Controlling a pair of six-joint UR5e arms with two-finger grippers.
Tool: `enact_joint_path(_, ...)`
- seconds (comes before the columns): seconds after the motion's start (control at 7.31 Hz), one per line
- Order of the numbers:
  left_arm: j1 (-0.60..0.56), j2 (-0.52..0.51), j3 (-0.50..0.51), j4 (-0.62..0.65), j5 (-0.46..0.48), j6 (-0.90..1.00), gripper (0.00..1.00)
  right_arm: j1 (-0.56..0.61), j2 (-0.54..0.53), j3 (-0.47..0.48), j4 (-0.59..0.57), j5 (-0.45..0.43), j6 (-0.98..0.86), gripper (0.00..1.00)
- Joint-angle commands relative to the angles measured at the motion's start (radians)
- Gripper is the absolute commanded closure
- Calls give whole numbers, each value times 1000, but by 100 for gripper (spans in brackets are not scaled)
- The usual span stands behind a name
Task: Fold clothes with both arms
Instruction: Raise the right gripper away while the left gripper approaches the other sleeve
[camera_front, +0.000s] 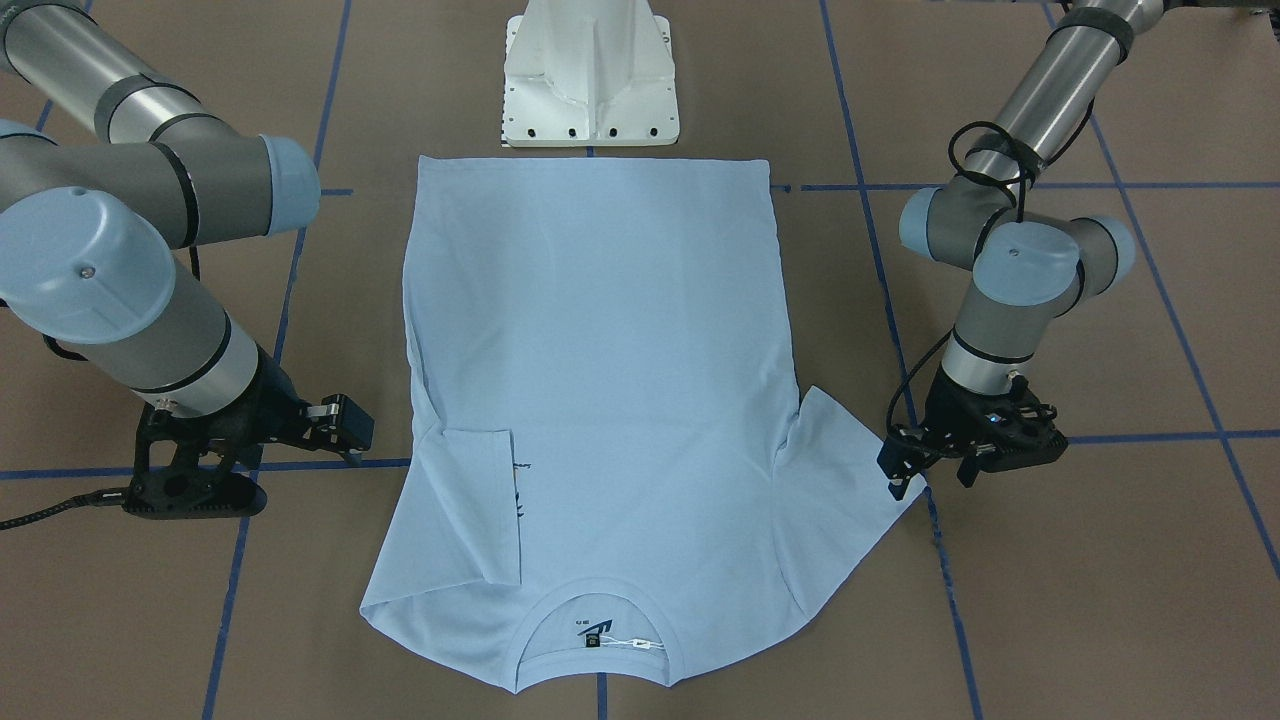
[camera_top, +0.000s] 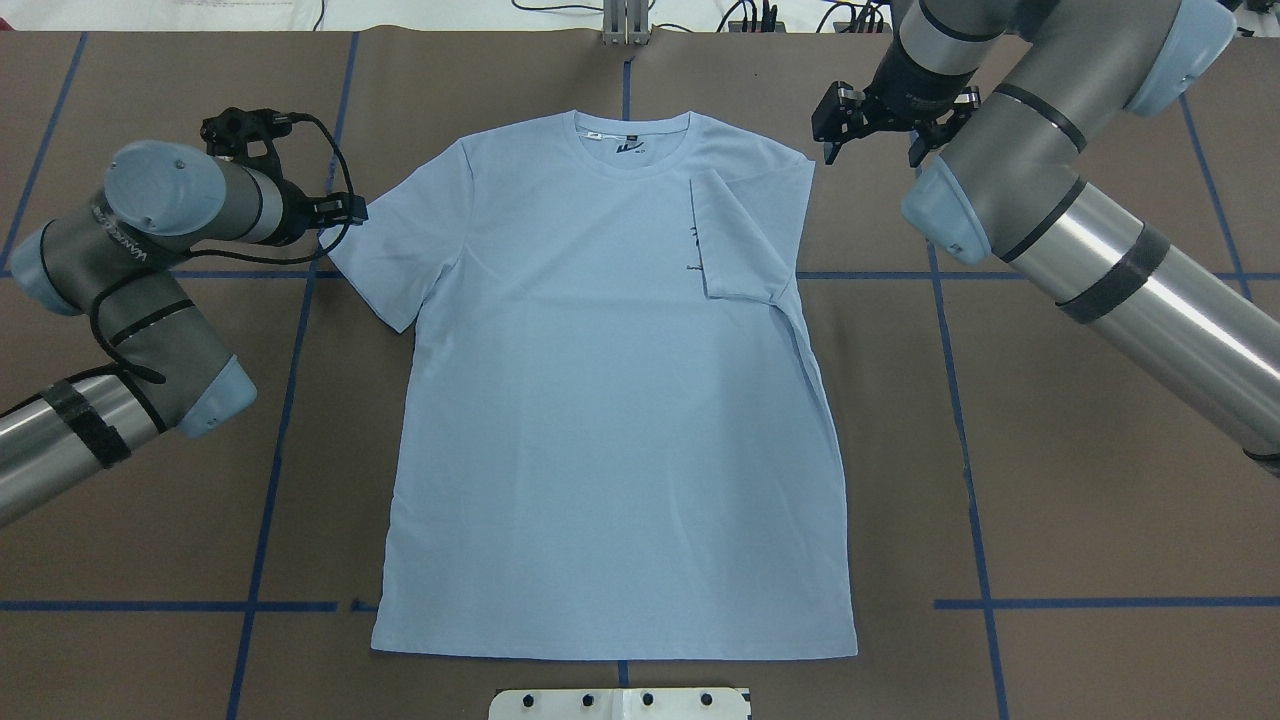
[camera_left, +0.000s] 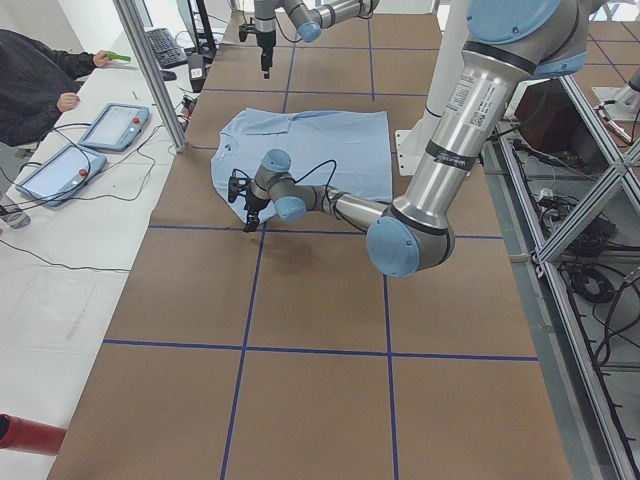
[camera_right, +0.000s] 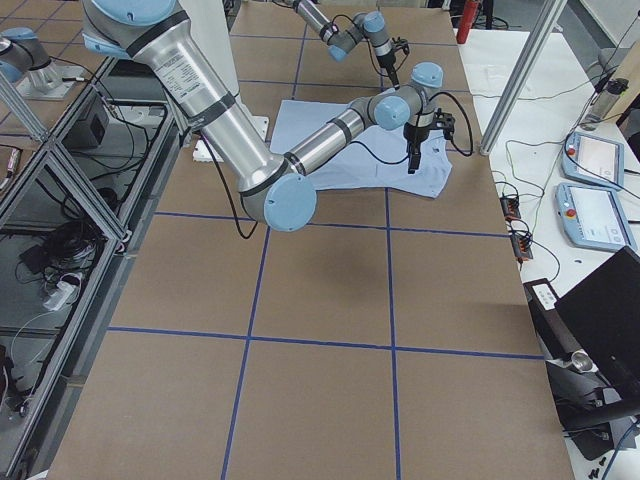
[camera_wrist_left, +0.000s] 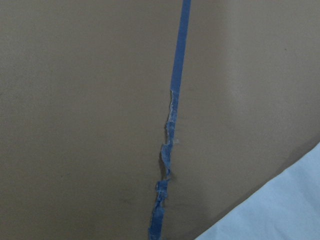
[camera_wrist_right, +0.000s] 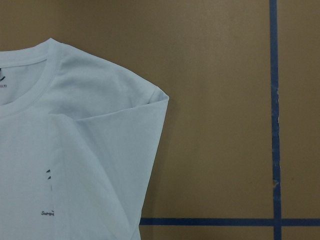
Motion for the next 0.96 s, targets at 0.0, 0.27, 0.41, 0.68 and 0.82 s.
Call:
enact_joint_path(0.0, 3, 0, 1, 0, 1, 4, 18, 0, 1, 0, 0, 0, 1, 0)
enact_joint_path(0.27, 6, 0, 2, 4, 1, 6, 28, 0, 1, -3, 2, -2, 1, 0)
enact_joint_path(0.41, 6, 2, 4, 3, 1, 6, 29, 0, 1, -3, 2, -2, 1, 0)
enact_joint_path(0.68, 14, 2, 16, 3, 3, 7, 30, 0, 1, -3, 2, -2, 1, 0)
enact_joint_path(0.82, 14, 0, 16, 4, 1, 6, 34, 0, 1, -3, 2, -2, 1, 0)
